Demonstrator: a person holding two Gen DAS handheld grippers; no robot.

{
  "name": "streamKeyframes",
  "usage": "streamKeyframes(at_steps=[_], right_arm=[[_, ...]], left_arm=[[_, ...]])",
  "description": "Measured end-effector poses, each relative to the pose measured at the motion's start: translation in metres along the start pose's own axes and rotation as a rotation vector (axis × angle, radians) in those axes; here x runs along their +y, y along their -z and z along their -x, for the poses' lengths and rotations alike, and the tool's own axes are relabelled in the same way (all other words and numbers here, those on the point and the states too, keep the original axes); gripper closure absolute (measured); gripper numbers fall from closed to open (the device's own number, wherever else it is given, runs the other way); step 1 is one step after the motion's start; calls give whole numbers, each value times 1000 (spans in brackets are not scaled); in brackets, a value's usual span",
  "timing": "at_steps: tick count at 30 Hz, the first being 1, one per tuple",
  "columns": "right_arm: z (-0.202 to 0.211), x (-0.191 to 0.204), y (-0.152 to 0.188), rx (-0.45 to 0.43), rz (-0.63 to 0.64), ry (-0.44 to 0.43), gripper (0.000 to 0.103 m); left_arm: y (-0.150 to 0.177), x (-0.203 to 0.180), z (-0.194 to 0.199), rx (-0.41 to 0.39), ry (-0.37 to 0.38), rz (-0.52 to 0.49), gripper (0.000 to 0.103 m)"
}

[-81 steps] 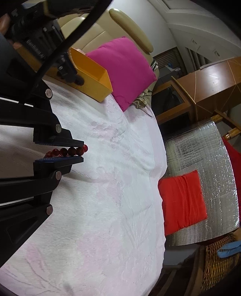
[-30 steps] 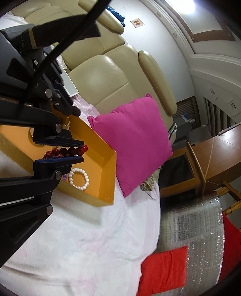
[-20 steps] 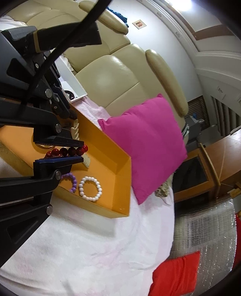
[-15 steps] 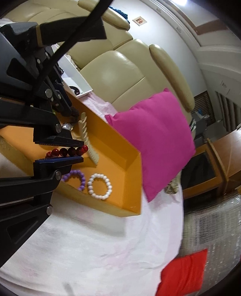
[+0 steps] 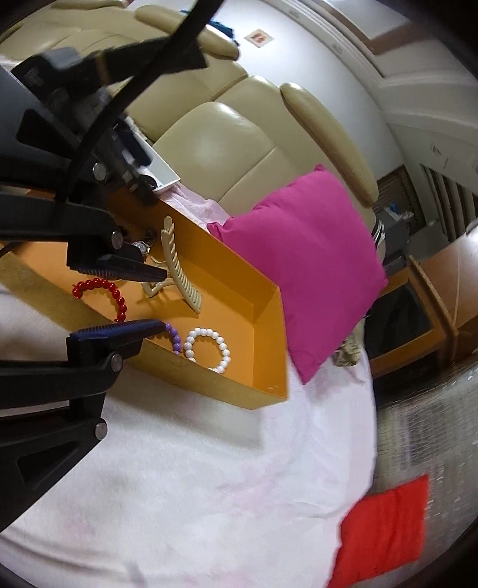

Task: Organize jewelry
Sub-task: 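Open both tools over the box and withdraw them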

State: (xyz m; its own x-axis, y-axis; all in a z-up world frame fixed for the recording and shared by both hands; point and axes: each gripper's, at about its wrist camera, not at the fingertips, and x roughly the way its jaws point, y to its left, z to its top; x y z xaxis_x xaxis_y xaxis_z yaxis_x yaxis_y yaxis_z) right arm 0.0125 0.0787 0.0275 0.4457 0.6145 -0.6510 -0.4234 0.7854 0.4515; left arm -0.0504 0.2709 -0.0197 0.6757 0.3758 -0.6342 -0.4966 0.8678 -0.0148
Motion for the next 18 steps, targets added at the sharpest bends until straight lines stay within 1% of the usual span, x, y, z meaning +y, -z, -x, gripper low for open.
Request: streamKeyframes(at_steps=[1, 3, 4, 5, 6, 7, 8, 11, 15, 17, 18], right_arm=[[9, 3, -2, -12, 22, 5, 80], [28, 10, -5, -36, 59, 11, 78], [35, 12, -6, -44, 67, 11, 70], [47, 16, -8, -57, 78, 8, 57], [56, 20, -8, -72, 85, 3, 51], [63, 23, -7, -86, 91, -2, 43], [75, 29, -6, -105, 105, -11, 43], [93, 44, -1, -113, 140, -8, 43], [111, 58, 7, -121, 161, -9, 43], [119, 61, 10, -129, 164, -5, 43], [123, 62, 10, -132, 165, -8, 43]], left_arm=[[-3, 6, 14, -30, -7, 14, 25], [-6, 15, 28, -41, 18, 50, 24], [-8, 22, 37, -29, 40, 83, 24], [-8, 25, 41, -22, 46, 97, 24], [-8, 29, 47, -18, 44, 106, 24], [-8, 32, 54, -22, 27, 104, 24], [-7, 34, 63, -39, 3, 89, 24], [-3, 33, 82, -84, -44, 37, 18], [-1, 33, 104, -129, -68, -7, 16], [-3, 32, 117, -165, -82, -13, 12], [-5, 31, 126, -195, -86, -14, 6]])
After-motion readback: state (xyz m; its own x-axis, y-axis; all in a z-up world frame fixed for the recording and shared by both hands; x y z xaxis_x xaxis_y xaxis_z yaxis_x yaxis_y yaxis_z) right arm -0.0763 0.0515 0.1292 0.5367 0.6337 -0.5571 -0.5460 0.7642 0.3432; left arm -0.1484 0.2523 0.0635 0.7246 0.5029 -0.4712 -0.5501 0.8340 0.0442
